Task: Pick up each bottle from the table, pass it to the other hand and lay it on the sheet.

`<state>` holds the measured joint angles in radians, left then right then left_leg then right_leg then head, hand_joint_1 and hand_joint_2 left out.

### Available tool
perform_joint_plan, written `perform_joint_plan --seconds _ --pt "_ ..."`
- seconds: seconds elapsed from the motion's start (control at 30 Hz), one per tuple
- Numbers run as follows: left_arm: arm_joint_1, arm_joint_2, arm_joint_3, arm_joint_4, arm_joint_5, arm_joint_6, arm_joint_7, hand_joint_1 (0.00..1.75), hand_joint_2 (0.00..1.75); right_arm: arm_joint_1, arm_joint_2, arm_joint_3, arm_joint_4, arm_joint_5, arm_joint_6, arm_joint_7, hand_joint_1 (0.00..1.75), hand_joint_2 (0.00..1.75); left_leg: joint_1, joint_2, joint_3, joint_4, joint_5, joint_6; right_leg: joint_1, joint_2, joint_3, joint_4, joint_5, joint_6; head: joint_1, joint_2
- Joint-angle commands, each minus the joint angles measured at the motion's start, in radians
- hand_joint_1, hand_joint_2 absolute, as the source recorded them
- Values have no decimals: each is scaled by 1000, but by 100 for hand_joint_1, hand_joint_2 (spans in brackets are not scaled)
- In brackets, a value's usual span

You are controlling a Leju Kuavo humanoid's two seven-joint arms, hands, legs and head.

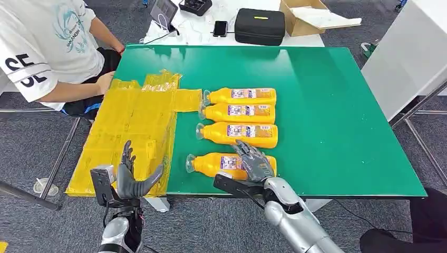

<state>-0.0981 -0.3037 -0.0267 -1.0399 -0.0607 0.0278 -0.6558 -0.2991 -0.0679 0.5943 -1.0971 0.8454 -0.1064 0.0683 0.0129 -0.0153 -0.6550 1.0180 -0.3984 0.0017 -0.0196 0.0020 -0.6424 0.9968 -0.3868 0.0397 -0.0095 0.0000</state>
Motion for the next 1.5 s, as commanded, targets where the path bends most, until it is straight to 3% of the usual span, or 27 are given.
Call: perform_joint_plan --seconds 0.03,0.1,0.3,0.33,0.37,0.4,0.53,0.57,0.6,1.17,1.23,1.33,1.5 --pt "-16 19 12 44 -4 -1 10 0 175 32 -41 -34 29 7 13 29 0 175 0 -1 4 -1 -1 0 1 -2 5 -2 -1 -1 0 0" --pt "-13 19 13 40 -4 -2 13 0 175 47 -51 -43 9 7 13 32 0 175 1 -1 9 -2 -3 1 2 -3 11 -3 -3 -3 0 0" --pt "-13 20 14 42 -3 -4 13 0 175 55 -55 -54 1 8 28 39 2 175 1 -1 5 -1 -1 1 1 -2 6 -2 -1 -1 0 0" --pt "-14 20 14 44 -3 -5 14 0 175 55 -56 -53 6 8 36 39 24 175 0 -1 4 -1 -1 0 1 -2 4 -1 -1 -1 0 0" --pt "-17 20 14 48 -3 -6 15 0 175 51 -60 -48 15 5 51 36 141 175 1 -1 6 -1 -1 1 1 -2 7 -2 -2 -2 0 0" --pt "-19 20 13 52 -3 -7 15 0 175 49 -61 -45 20 0 59 32 152 175 1 -2 5 -1 -1 0 1 -3 6 -2 -1 -2 0 0" --pt "-20 20 13 54 -4 -7 15 0 175 49 -62 -45 25 -1 61 30 152 175 1 -1 6 -1 -1 0 1 -2 7 -2 -1 -1 0 0" --pt "-21 20 12 56 -4 -8 15 0 175 48 -62 -44 26 -2 63 29 171 175 1 -1 9 -2 -2 1 2 -2 10 -2 -2 -2 0 0" --pt "-23 20 11 58 -4 -8 15 0 175 45 -62 -40 32 -8 72 23 175 175 1 0 10 -2 -2 1 2 -2 11 -3 -2 -3 0 0" --pt "-42 16 -9 94 -1 -9 14 0 175 61 -89 -17 20 -111 97 -63 175 175 1 -2 10 -1 -1 0 1 -3 10 -2 -1 -1 0 0" --pt "-39 16 -18 91 6 -7 12 0 175 84 -77 -45 -16 -139 51 -105 175 175 1 -2 10 -2 -1 0 2 -3 11 -2 -2 -2 0 0" --pt "-23 9 -33 54 31 -13 -4 0 175 147 28 -149 -168 -212 -170 -334 175 175 1 -2 10 -1 -2 0 1 -3 10 -1 -2 -2 0 0" --pt "-17 14 -76 -15 147 -80 23 0 175 179 149 -227 -344 -277 -445 -530 175 175 0 3 2 1 -2 -1 0 2 1 2 -1 -2 -2 0"
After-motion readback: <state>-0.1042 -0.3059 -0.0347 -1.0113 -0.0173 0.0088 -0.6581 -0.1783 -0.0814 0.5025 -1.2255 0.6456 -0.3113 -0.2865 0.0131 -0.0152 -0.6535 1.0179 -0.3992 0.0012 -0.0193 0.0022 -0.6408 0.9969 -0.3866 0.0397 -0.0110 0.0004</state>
